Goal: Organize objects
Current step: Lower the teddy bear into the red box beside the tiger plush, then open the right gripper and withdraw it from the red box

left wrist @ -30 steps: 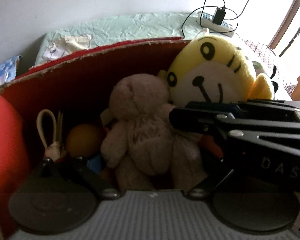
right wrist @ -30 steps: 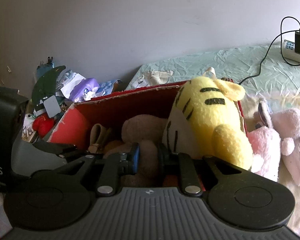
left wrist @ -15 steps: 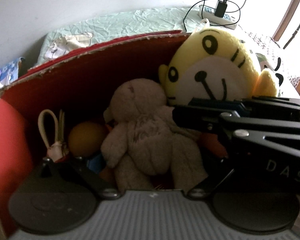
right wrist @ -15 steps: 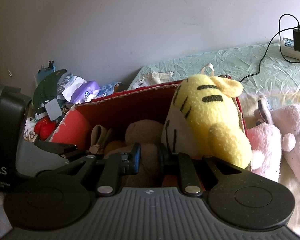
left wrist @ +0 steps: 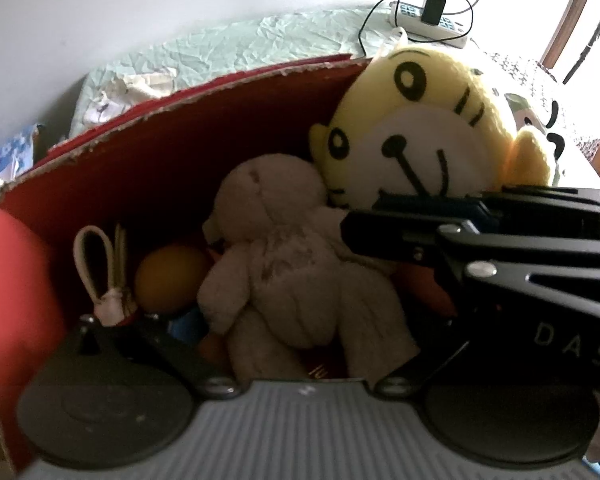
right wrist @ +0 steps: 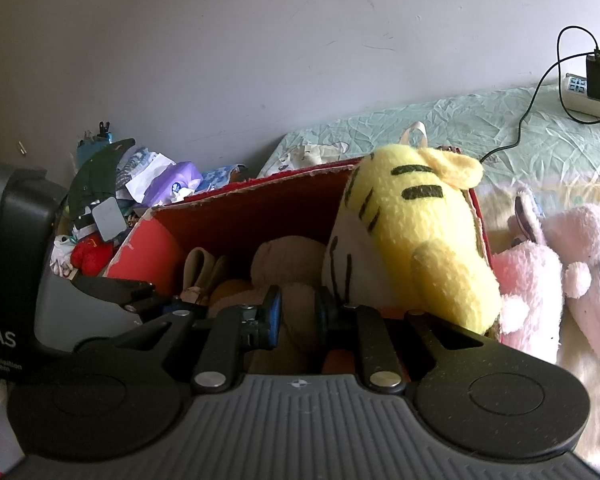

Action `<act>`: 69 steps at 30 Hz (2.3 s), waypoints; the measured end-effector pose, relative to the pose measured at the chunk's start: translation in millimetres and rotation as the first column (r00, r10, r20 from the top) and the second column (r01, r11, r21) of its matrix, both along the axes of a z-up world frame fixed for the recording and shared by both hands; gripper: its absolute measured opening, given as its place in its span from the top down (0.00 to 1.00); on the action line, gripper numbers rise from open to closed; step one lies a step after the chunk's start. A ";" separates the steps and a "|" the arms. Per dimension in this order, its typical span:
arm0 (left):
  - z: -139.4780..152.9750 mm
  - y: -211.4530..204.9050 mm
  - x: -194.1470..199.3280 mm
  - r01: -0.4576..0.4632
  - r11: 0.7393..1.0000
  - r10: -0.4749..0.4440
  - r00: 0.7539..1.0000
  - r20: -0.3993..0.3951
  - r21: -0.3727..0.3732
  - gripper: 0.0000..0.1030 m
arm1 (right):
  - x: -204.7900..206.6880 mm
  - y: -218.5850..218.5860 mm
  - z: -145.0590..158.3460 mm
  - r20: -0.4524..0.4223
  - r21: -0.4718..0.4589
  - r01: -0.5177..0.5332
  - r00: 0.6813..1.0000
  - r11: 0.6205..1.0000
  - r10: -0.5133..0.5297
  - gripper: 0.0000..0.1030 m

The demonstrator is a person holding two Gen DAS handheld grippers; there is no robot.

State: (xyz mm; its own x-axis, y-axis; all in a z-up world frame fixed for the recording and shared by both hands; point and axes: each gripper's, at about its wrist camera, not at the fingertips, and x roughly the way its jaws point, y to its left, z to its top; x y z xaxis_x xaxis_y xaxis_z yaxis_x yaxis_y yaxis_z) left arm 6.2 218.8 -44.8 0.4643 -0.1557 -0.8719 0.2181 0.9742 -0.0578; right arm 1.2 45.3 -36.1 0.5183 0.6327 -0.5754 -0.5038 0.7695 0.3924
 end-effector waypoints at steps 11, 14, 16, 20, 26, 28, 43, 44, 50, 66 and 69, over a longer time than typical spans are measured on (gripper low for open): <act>-1.4 0.2 1.2 0.015 1.000 -0.015 1.000 0.000 0.010 0.04 | -2.0 -5.1 1.1 -0.022 0.005 -0.006 1.000 1.000 0.006 0.83; -1.6 -0.1 1.8 0.014 1.000 -0.014 1.000 -0.004 0.016 0.03 | -3.1 -7.0 1.6 -0.029 0.009 -0.004 1.000 1.000 0.005 0.83; -2.1 -1.2 2.1 0.011 1.000 -0.011 1.000 -0.007 0.026 0.03 | -3.8 -8.7 1.7 -0.033 0.012 -0.002 0.999 1.000 0.003 0.83; -2.7 -1.0 1.5 -0.001 0.999 0.002 1.000 -0.007 0.037 0.03 | -6.3 -13.2 2.8 -0.035 0.023 0.004 0.999 1.000 -0.003 0.82; 8.8 -1.2 -5.7 -0.032 0.997 0.030 0.999 0.032 0.072 0.03 | -9.4 -22.3 6.2 -0.041 0.066 0.023 0.999 0.998 -0.020 0.80; 11.1 -1.9 -7.3 -0.050 0.994 0.047 0.998 0.034 0.095 0.03 | -12.2 -23.7 7.7 -0.039 0.072 0.028 0.999 0.997 -0.025 0.79; 29.9 2.2 -35.9 -0.170 0.975 0.162 0.985 0.064 0.141 0.03 | -25.9 -36.6 13.9 -0.019 0.108 0.026 1.000 0.994 -0.024 0.73; 30.5 1.5 -38.1 -0.175 0.974 0.168 0.984 0.065 0.142 0.03 | -26.9 -37.2 14.3 -0.017 0.110 0.022 1.000 0.994 -0.020 0.73; 36.8 -3.8 -50.3 -0.203 0.966 0.192 0.978 0.084 0.157 0.03 | -32.1 -41.8 17.9 -0.005 0.124 -0.001 1.000 0.992 0.002 0.68; 63.3 -22.2 -84.8 -0.343 0.929 0.323 0.935 0.146 0.140 0.03 | -40.7 -65.7 27.3 0.007 0.179 -0.111 0.994 0.978 0.112 0.68; 65.3 -27.9 -90.1 -0.361 0.923 0.344 0.929 0.137 0.134 0.03 | -40.2 -71.5 28.4 0.004 0.190 -0.135 0.991 0.972 0.137 0.68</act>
State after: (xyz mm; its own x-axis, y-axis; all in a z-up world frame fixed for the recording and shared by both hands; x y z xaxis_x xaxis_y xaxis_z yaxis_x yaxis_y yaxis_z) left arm -84.0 190.9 20.4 0.5577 0.1678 -0.8129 -0.1445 0.9840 0.1039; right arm -39.0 -26.2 -7.8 0.4153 0.7948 -0.4425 -0.5941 0.6054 0.5297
